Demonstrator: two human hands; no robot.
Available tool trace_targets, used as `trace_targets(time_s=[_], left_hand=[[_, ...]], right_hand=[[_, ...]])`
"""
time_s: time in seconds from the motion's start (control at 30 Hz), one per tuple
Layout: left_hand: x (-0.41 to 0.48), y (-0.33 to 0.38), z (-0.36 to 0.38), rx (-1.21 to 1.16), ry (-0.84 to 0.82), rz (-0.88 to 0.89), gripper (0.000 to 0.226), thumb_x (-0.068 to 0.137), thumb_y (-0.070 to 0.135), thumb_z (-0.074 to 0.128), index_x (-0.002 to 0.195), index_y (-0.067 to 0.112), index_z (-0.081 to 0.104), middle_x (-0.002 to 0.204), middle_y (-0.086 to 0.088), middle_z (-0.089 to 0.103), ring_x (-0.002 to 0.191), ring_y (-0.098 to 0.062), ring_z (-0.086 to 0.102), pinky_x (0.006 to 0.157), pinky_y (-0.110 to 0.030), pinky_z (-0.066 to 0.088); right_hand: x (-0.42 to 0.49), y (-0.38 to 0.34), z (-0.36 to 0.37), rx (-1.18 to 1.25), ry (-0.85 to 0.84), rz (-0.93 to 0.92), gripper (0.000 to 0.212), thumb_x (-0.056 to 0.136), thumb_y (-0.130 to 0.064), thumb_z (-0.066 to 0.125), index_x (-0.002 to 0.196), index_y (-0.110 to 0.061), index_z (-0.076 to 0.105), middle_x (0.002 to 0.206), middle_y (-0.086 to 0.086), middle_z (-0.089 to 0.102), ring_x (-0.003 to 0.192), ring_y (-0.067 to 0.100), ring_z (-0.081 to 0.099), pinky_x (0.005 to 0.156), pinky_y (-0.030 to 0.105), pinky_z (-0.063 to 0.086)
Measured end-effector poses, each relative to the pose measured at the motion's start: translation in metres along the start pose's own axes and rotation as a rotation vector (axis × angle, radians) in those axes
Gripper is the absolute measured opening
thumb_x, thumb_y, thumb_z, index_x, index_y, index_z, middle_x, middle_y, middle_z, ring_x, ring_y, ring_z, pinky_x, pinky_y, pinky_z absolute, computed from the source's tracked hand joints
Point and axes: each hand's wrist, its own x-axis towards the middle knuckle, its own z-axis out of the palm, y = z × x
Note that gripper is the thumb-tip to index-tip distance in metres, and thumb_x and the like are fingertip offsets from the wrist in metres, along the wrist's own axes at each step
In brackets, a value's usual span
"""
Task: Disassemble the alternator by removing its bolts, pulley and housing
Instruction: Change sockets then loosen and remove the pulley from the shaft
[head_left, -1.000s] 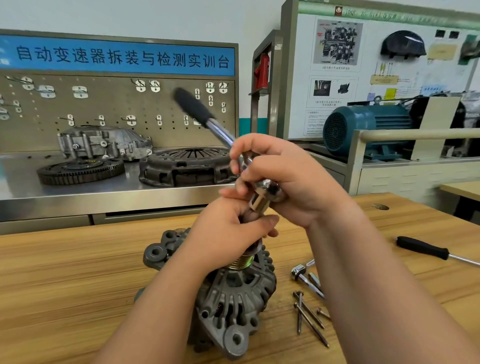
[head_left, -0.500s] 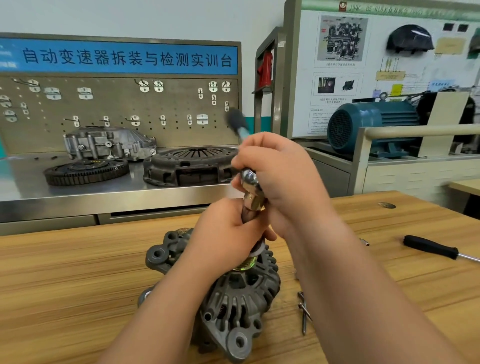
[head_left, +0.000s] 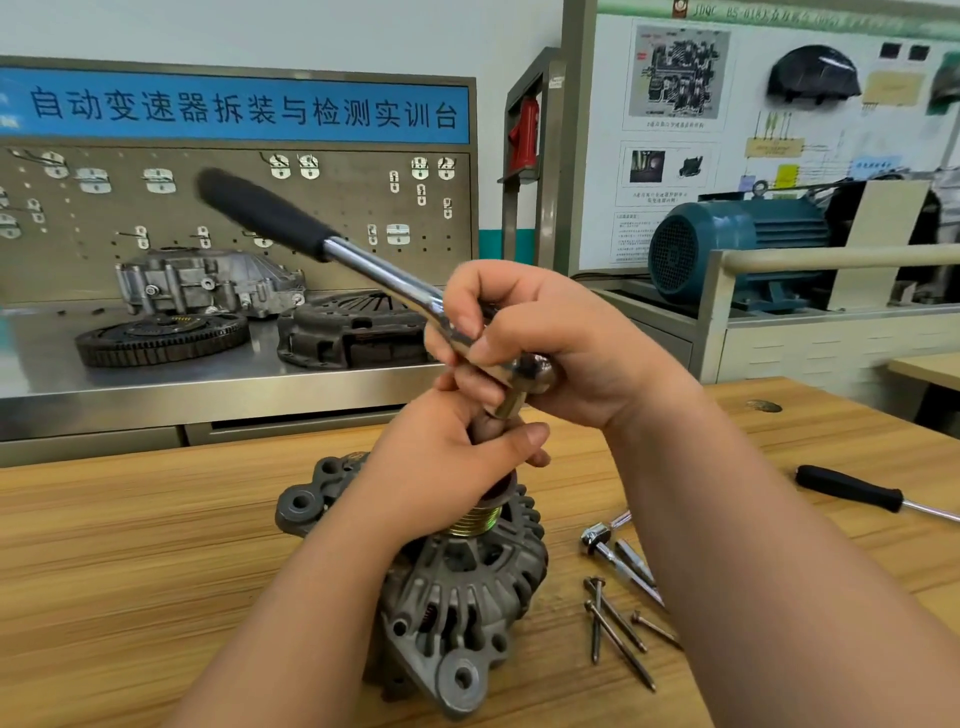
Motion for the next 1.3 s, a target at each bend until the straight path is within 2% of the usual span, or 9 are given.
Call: trace_targets(time_s=[0.2, 0.43, 0.57, 0.73, 0.83, 0.93, 1.03, 1.17, 1.3], left_hand=[[-0.003, 0.000, -0.001, 0.072, -0.003, 0.048, 0.022, 0.087, 0.036, 0.064, 0.069, 0.030, 0.075, 0.069, 0.016, 0.072, 0.071, 0.002, 0.064, 0.065, -0.012, 0.048], [-0.007, 0.007, 0.002, 0.052, 0.068, -0.004, 0.055, 0.084, 0.012, 0.051, 0.032, 0.028, 0.053, 0.030, 0.008, 0.041, 0.030, -0.004, 0.036, 0.037, -0.011, 0.024], [-0.004, 0.009, 0.004, 0.151, 0.059, 0.006, 0.041, 0.074, 0.018, 0.051, 0.034, 0.026, 0.048, 0.030, 0.007, 0.036, 0.033, -0.009, 0.030, 0.038, -0.018, 0.019], [-0.002, 0.006, 0.002, 0.060, 0.011, 0.007, 0.045, 0.083, 0.019, 0.059, 0.041, 0.034, 0.061, 0.036, 0.011, 0.051, 0.034, -0.002, 0.044, 0.041, -0.015, 0.030], [-0.001, 0.002, -0.001, -0.002, -0.010, 0.026, 0.019, 0.086, 0.021, 0.064, 0.069, 0.017, 0.072, 0.067, 0.005, 0.073, 0.063, -0.011, 0.068, 0.061, -0.025, 0.054], [-0.001, 0.001, -0.003, -0.050, -0.038, 0.033, 0.022, 0.089, 0.020, 0.065, 0.068, 0.019, 0.069, 0.070, 0.007, 0.074, 0.073, -0.017, 0.068, 0.065, -0.019, 0.053], [-0.002, 0.003, -0.003, 0.089, -0.021, 0.043, 0.026, 0.091, 0.028, 0.062, 0.067, 0.025, 0.073, 0.051, 0.023, 0.061, 0.060, 0.008, 0.057, 0.056, -0.004, 0.039], [-0.004, 0.006, -0.002, 0.086, 0.018, 0.041, 0.036, 0.090, 0.018, 0.057, 0.057, 0.024, 0.070, 0.050, 0.020, 0.062, 0.049, 0.004, 0.055, 0.049, -0.014, 0.040], [-0.004, 0.008, 0.002, 0.099, 0.070, -0.015, 0.053, 0.081, 0.009, 0.050, 0.032, 0.028, 0.050, 0.029, 0.011, 0.040, 0.030, -0.005, 0.035, 0.036, -0.014, 0.021]], right_hand=[[-0.004, -0.002, 0.002, -0.056, -0.139, -0.051, 0.021, 0.065, 0.012, 0.045, 0.071, -0.008, 0.047, 0.070, 0.010, 0.053, 0.059, 0.014, 0.051, 0.076, 0.047, 0.036], [-0.002, 0.008, 0.033, -0.269, 0.590, -0.098, 0.029, 0.076, 0.000, 0.060, 0.056, -0.021, 0.053, 0.056, -0.008, 0.050, 0.054, 0.006, 0.046, 0.052, 0.022, 0.041], [-0.008, 0.018, 0.033, -0.222, 0.865, -0.139, 0.029, 0.077, -0.002, 0.057, 0.056, -0.019, 0.046, 0.049, -0.011, 0.039, 0.053, 0.009, 0.037, 0.055, 0.029, 0.035], [-0.011, 0.011, 0.023, -0.169, 0.552, -0.087, 0.016, 0.063, -0.008, 0.056, 0.056, -0.021, 0.051, 0.058, -0.003, 0.049, 0.058, 0.014, 0.056, 0.055, 0.028, 0.043], [-0.005, 0.004, 0.012, -0.060, 0.222, -0.051, 0.014, 0.063, 0.001, 0.051, 0.063, -0.013, 0.051, 0.068, 0.009, 0.048, 0.058, 0.019, 0.058, 0.070, 0.040, 0.047], [-0.001, 0.001, 0.005, 0.043, -0.007, -0.015, 0.018, 0.063, 0.009, 0.044, 0.064, -0.008, 0.049, 0.070, 0.014, 0.048, 0.057, 0.022, 0.058, 0.090, 0.070, 0.037], [0.001, 0.000, 0.005, 0.036, -0.066, -0.009, 0.021, 0.062, 0.011, 0.044, 0.064, -0.009, 0.051, 0.072, 0.015, 0.049, 0.062, 0.025, 0.062, 0.095, 0.074, 0.031], [0.000, 0.001, 0.020, -0.015, 0.176, -0.039, 0.018, 0.065, 0.006, 0.053, 0.062, -0.012, 0.055, 0.067, 0.009, 0.053, 0.064, 0.026, 0.065, 0.070, 0.038, 0.052], [0.000, 0.016, 0.034, -0.124, 0.729, -0.139, 0.030, 0.078, 0.002, 0.056, 0.056, -0.019, 0.052, 0.063, -0.001, 0.056, 0.067, 0.032, 0.066, 0.067, 0.045, 0.053]])
